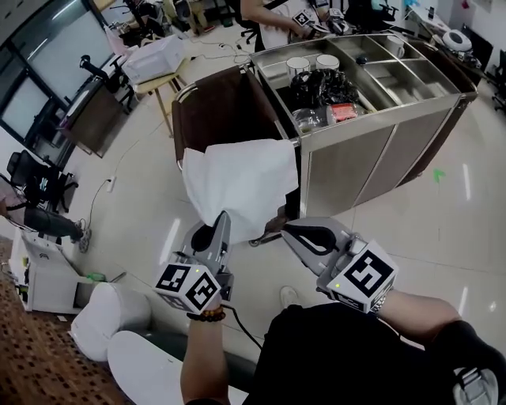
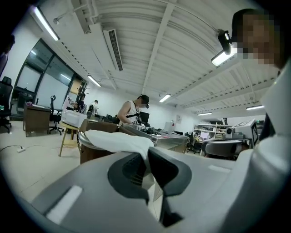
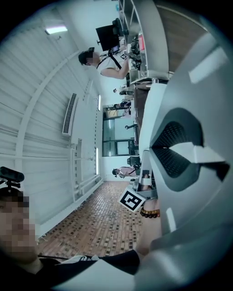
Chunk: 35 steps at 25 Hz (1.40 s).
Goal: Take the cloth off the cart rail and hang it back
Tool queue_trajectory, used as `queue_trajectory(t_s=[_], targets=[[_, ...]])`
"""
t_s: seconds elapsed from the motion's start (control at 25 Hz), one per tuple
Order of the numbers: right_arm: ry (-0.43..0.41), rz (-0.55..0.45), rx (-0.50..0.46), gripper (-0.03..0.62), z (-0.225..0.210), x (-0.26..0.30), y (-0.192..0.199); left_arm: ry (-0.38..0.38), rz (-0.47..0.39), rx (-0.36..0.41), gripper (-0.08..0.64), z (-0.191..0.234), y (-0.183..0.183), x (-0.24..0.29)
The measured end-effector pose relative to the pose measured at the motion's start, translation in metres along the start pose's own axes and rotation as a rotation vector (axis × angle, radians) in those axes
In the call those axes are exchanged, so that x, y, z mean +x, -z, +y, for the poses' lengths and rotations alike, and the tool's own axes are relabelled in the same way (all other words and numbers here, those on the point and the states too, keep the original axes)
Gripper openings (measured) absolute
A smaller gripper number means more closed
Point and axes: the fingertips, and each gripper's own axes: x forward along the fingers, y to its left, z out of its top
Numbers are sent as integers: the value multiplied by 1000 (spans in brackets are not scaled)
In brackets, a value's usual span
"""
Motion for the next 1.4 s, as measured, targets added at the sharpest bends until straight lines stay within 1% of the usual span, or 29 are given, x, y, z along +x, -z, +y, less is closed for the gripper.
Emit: queue_trajectory(t_s=[0.08, 0.16, 0.28, 0.4, 0.56, 0.68, 0.88, 1.12, 1.24, 1.4], targets=[[-15, -21, -20, 0, 9, -25, -5, -1, -24, 30, 9, -30, -6, -9], [-20, -20, 10, 0, 18, -52, -7, -15, -45, 51, 9, -60, -9, -18], [-39, -64, -40, 0, 23, -92, -14, -41, -67, 76, 9, -105, -18, -28], [-45, -83, -40, 0, 26, -132, -26, -55, -79, 107, 9, -149, -28, -34], [-61, -82, -26, 0, 36, -170, -33, -85, -113, 122, 9, -194, -39, -50], [-55, -87, -31, 0, 55, -187, -44, -73, -136, 123, 9, -222, -48, -70], [-26, -90, -62, 0, 110, -197, -61, -29, -148, 109, 9, -246, -58, -125], [23, -102, -61, 0, 161, -185, -61, 42, -142, 131, 9, -262, -52, -181], [40, -104, -57, 0, 178, -185, -70, 44, -145, 148, 9, -272, -57, -202], [52, -98, -53, 0, 193, -192, -68, 33, -158, 161, 11, -282, -57, -223]])
